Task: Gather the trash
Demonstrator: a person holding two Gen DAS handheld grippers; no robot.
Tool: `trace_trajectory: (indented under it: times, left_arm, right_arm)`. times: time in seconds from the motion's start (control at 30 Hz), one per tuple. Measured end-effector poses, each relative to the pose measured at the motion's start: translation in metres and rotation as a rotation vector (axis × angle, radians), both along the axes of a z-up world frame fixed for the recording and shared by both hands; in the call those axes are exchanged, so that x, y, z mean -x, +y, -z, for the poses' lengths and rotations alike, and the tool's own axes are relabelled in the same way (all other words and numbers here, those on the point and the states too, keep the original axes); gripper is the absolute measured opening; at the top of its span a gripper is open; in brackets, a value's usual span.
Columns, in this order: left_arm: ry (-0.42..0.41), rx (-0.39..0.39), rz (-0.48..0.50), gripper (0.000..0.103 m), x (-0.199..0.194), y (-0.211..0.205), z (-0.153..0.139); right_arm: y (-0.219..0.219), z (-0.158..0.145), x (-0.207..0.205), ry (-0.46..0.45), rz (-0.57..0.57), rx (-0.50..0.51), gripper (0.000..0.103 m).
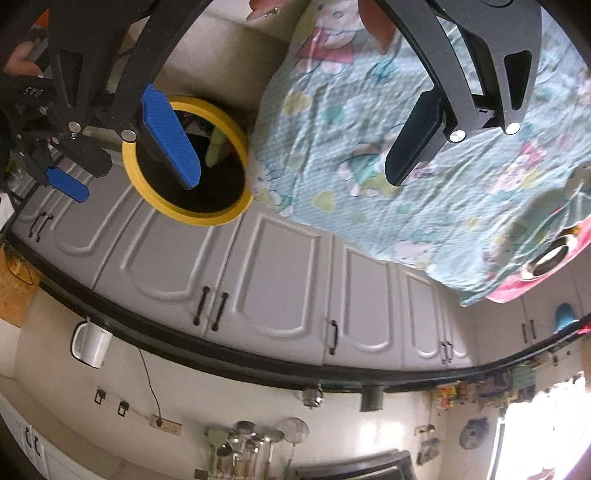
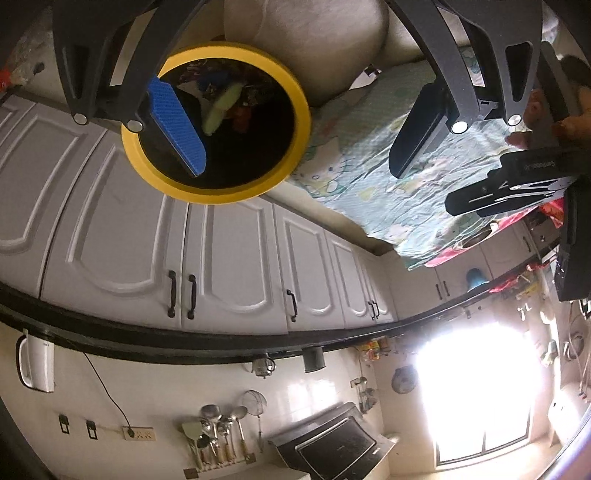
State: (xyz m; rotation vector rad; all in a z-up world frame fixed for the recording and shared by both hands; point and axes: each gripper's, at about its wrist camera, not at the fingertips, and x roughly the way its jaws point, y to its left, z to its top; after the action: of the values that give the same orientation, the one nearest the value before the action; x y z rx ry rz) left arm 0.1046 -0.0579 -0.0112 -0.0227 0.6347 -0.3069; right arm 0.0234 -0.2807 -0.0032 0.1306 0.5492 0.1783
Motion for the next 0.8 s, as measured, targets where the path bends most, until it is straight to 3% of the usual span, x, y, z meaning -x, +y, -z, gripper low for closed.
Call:
trace_trajectory:
  times: [0.3,0.43,0.67,0.8]
  left_arm:
    - [-0.07,-0.047,-0.091,0.092,0.035,0.019,0.007]
    - [-0.146,-0.079,-0.141,0.092,0.053,0.024,0.009]
    - [-0.231,-0.062,-0.205,0.092,0.073,0.035,0.013]
    - [-0.255,-0.042,-0.206,0.092,0.077,0.037,0.013]
  right_arm:
    - [0.025,0.007,0.017,-0.033,-0.019,0.005,0.097]
    - [0.033,0.007,0.028,-0.109,-0.006,0.017,0.097]
    - [0.04,0.007,0.043,-0.243,0.044,0.069,0.097]
    - [0.043,0.01,0.044,-0.264,0.054,0.083,0.097]
